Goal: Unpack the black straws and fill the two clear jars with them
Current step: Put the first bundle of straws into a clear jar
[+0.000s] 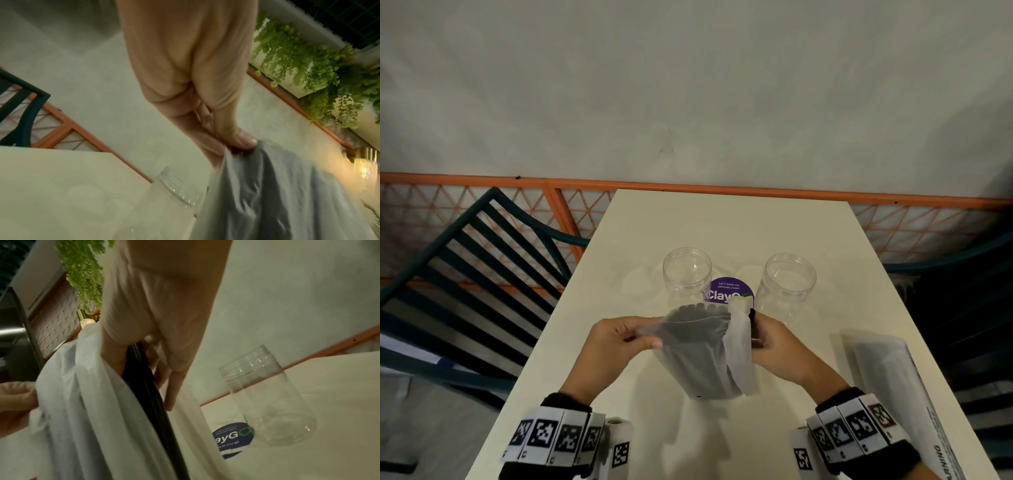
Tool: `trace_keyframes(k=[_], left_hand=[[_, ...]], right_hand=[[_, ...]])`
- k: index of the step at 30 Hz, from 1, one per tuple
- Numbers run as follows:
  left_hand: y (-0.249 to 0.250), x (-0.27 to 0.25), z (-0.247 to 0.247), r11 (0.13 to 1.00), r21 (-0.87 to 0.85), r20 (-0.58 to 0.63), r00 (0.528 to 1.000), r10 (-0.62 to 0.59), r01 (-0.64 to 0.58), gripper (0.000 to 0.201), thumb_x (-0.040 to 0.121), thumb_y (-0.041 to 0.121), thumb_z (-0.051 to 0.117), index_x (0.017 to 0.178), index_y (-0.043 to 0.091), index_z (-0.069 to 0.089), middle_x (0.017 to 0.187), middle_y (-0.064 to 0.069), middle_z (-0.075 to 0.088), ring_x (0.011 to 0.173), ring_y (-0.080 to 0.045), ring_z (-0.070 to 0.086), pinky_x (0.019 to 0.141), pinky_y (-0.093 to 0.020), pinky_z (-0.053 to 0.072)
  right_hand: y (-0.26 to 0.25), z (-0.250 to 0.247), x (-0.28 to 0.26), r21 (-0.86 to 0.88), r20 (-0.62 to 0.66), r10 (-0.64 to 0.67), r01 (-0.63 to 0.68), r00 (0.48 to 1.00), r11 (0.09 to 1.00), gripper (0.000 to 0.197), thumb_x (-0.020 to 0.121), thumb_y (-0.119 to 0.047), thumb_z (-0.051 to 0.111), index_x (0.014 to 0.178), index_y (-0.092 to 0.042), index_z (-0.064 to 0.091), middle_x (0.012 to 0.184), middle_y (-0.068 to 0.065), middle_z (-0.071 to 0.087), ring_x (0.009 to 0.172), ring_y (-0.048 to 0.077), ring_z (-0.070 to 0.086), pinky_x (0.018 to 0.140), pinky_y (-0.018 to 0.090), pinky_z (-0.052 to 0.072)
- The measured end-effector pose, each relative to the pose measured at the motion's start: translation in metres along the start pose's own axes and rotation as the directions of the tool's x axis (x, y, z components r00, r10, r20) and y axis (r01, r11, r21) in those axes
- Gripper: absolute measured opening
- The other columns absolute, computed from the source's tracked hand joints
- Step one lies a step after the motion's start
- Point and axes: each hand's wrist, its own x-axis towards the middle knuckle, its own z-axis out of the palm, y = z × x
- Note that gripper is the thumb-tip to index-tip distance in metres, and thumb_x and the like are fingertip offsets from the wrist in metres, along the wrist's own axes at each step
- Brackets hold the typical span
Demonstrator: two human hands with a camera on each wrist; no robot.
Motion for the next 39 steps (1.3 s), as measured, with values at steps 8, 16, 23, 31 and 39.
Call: trace_keyframes(k=[8,16,23,31,39], left_hand=[[-0.017,0.001,0.012,0.994,0.097,-0.229,0.971,0.065,-0.043,0.02,0.07,0.01,0.075,0.056,0.013,0.061,0.055,0.001,0.065,0.049,-0.005,0.05,0.053,-0.013,0.043],[-0.023,-0.008,0.016,0.977,-0.204,-0.024,0.997,-0.074,0.067,0.015,0.092,0.011,0.049,0.084,-0.001,0.047,0.079,-0.005,0.06,0.08,-0.014,0.064,0.081,-0.025,0.056],[-0.018,-0.005,0.009,0.996,-0.085,0.001,1.0,-0.005,0.005,0.026,0.065,0.035,0.071,0.085,0.017,0.069,0.083,-0.003,0.072,0.078,-0.017,0.069,0.074,-0.025,0.056],[-0.024,-0.002,0.027,0.953,-0.269,0.035,0.99,-0.136,0.14,0.022,0.091,-0.005,0.041,0.072,0.004,0.048,0.058,0.008,0.061,0.065,-0.008,0.061,0.075,-0.023,0.056],[-0.023,0.002,0.007,0.938,0.316,0.121,0.986,0.113,-0.146,0.06,0.071,0.046,0.065,0.127,0.04,0.046,0.119,0.016,0.055,0.105,0.0,0.052,0.093,-0.013,0.04]], right_hand=[[-0.003,0.013,-0.002,-0.011,-0.083,-0.032,0.032,0.996,0.999,0.031,0.07,-0.012,0.075,0.086,-0.032,0.058,0.083,-0.011,0.065,0.075,-0.006,0.06,0.066,0.01,0.046],[-0.004,0.012,-0.006,0.047,-0.132,-0.031,0.037,0.991,0.998,0.044,0.071,-0.014,0.079,0.098,-0.038,0.054,0.095,-0.018,0.066,0.093,-0.007,0.06,0.08,0.013,0.046],[-0.02,0.021,-0.002,0.021,-0.061,-0.103,0.104,0.993,0.994,0.064,0.069,-0.014,0.079,0.116,-0.037,0.044,0.103,-0.041,0.057,0.102,-0.012,0.054,0.08,0.004,0.041],[-0.017,0.021,0.001,0.061,-0.134,-0.074,0.083,0.988,0.995,0.051,0.067,-0.015,0.081,0.109,-0.027,0.054,0.103,-0.01,0.064,0.097,0.0,0.06,0.08,0.014,0.048],[-0.021,0.018,0.003,-0.002,-0.073,-0.073,0.073,0.995,0.997,0.059,0.068,-0.016,0.081,0.109,-0.039,0.044,0.104,-0.02,0.06,0.098,-0.012,0.056,0.077,0.004,0.043]])
